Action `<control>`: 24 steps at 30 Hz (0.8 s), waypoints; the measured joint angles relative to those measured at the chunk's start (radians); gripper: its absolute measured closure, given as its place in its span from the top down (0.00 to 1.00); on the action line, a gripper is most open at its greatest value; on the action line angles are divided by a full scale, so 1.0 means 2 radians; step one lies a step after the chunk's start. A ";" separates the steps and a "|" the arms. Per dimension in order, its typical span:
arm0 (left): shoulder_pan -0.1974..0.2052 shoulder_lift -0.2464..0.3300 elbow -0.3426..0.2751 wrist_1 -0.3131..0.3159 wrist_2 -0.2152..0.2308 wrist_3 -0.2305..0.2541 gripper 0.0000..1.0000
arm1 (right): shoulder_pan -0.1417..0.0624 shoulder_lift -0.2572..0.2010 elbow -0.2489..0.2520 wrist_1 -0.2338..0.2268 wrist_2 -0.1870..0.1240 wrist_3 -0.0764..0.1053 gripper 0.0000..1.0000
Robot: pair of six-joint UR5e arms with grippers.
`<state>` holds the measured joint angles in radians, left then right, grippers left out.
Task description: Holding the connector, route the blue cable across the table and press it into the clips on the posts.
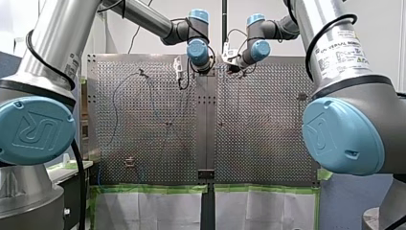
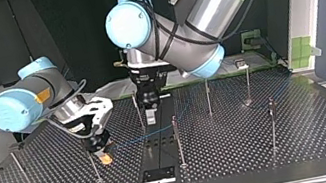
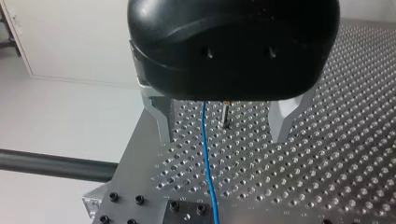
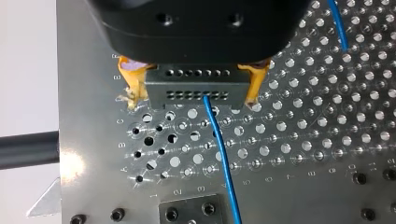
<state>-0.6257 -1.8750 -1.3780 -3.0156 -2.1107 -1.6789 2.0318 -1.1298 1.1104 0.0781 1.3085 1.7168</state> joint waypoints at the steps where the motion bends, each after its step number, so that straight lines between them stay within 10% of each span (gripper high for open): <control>1: 0.000 -0.004 0.005 0.001 -0.002 0.001 1.00 | 0.000 0.000 0.000 0.000 0.000 0.000 0.00; 24: 0.001 -0.055 0.070 -0.014 -0.011 0.004 1.00 | -0.001 0.000 0.000 -0.001 0.000 0.000 0.00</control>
<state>-0.6235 -1.9860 -1.2376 -3.0428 -2.1333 -1.6718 2.0298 -1.1297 1.1101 0.0756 1.3087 1.7173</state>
